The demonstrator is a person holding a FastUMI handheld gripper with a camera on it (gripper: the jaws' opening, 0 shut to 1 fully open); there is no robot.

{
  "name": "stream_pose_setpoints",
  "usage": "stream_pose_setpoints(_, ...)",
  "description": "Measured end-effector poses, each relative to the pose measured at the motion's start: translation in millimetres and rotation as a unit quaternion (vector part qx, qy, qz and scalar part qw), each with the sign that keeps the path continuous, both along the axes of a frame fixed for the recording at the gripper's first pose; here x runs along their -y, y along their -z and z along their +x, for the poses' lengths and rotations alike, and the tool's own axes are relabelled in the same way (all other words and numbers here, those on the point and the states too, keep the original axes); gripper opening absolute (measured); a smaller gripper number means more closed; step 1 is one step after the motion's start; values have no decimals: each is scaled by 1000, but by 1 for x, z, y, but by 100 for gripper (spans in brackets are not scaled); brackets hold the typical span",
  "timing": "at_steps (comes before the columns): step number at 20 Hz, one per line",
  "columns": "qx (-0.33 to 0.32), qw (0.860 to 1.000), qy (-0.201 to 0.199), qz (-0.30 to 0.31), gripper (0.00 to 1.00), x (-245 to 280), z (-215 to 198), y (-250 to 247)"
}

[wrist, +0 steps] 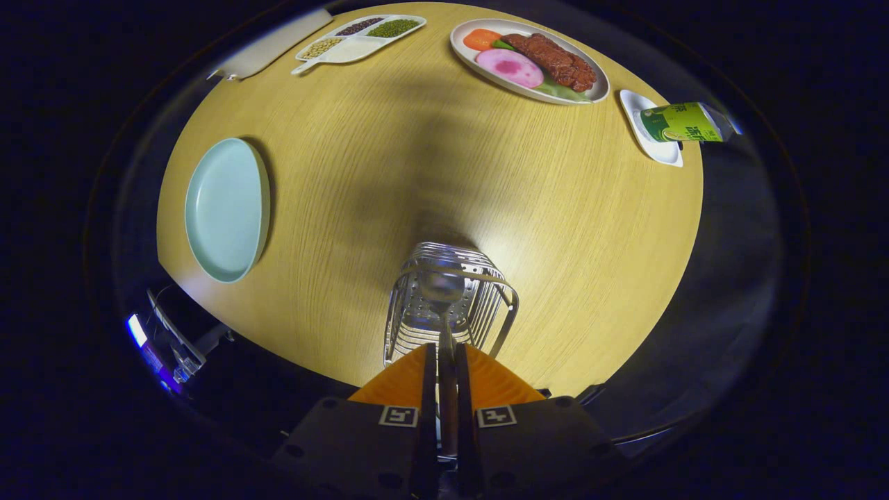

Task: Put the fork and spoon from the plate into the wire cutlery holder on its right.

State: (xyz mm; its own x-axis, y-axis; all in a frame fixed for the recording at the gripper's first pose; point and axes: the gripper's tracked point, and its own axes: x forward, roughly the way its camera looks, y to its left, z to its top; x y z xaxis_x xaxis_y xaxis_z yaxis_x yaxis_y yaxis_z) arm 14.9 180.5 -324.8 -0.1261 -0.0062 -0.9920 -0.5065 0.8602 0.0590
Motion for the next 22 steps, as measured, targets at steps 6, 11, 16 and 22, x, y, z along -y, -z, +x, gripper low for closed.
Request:
stream_pose_setpoints(6,71,995,44,52,90,2,8,-24)
stream_pose_setpoints(11,181,967,121,134,99,5,10,-77)
stream_pose_setpoints(16,328,909,169,191,100,19,9,-154)
stream_pose_setpoints(22,485,813,225,229,100,43,1,-234)
